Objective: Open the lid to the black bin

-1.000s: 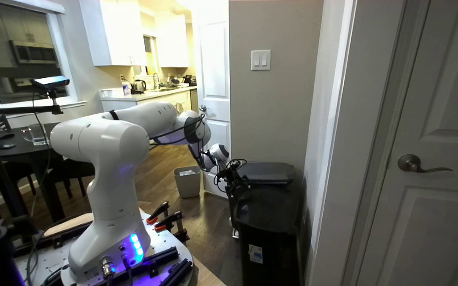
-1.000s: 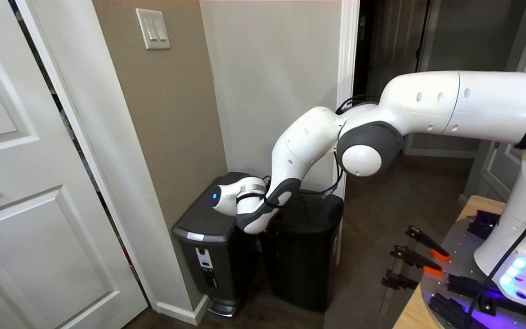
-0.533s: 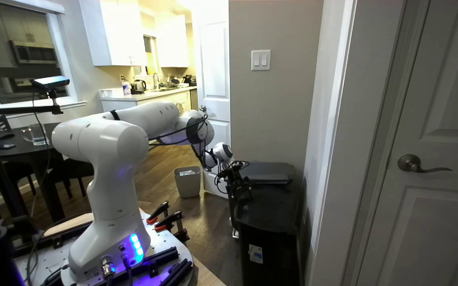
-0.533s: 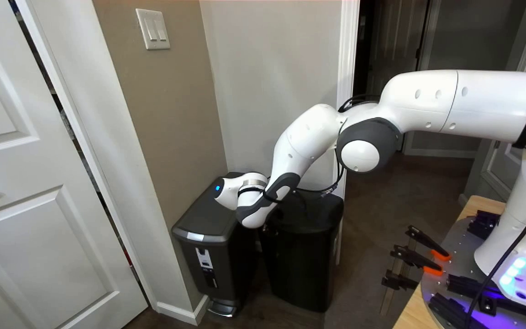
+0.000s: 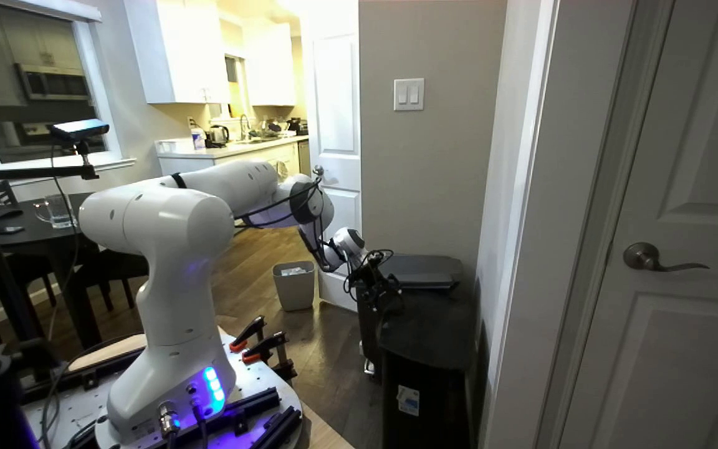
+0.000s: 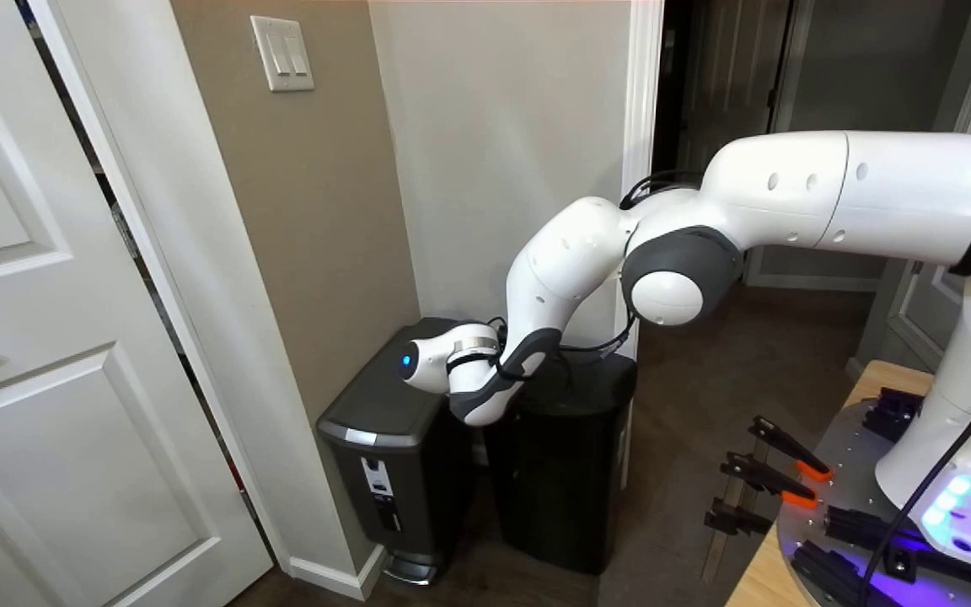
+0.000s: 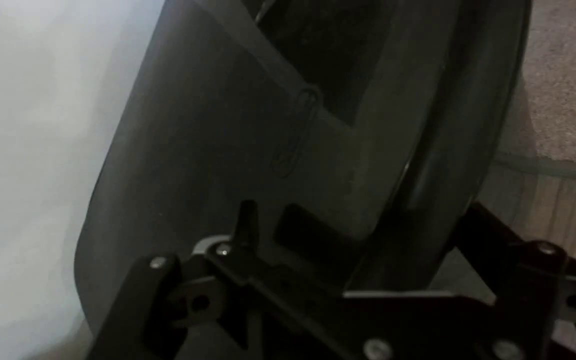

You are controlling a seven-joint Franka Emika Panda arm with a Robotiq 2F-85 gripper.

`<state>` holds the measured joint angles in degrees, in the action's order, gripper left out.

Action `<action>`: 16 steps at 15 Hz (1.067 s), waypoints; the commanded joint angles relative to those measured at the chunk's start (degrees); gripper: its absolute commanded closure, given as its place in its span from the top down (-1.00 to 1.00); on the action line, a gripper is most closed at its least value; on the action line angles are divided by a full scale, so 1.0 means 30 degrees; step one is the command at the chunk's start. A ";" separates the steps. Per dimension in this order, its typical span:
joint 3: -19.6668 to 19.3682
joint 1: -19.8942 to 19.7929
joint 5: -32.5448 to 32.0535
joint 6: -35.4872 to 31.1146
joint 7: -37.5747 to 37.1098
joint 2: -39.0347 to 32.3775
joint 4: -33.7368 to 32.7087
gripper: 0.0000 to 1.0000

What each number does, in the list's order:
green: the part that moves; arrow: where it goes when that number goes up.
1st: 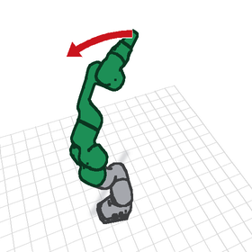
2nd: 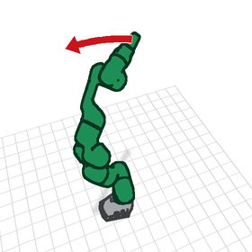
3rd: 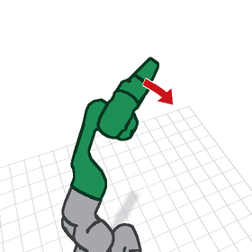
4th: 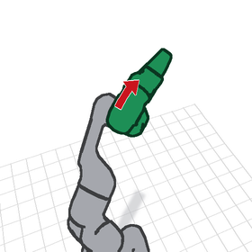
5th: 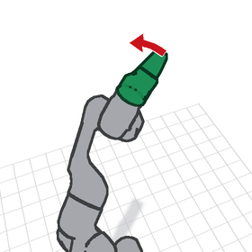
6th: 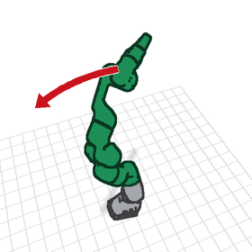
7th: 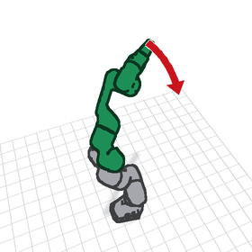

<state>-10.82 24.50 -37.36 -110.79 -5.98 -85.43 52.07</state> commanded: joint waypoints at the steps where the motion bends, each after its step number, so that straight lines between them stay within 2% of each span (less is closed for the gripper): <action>1: -0.1113 0.0899 -0.2393 -0.0018 -0.1064 -0.0009 0.0804 1.00; 5: -0.0981 0.1179 -0.4223 0.0926 -0.2275 -0.0023 0.0571 1.00; 9: -0.0782 0.1186 -0.5120 0.2533 -0.3468 -0.0017 -0.0015 1.00; 16: -0.0106 0.0669 -0.4484 0.4352 -0.4891 0.0007 -0.1423 1.00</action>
<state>-12.64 27.75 -50.91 -100.15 -18.38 -85.41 49.62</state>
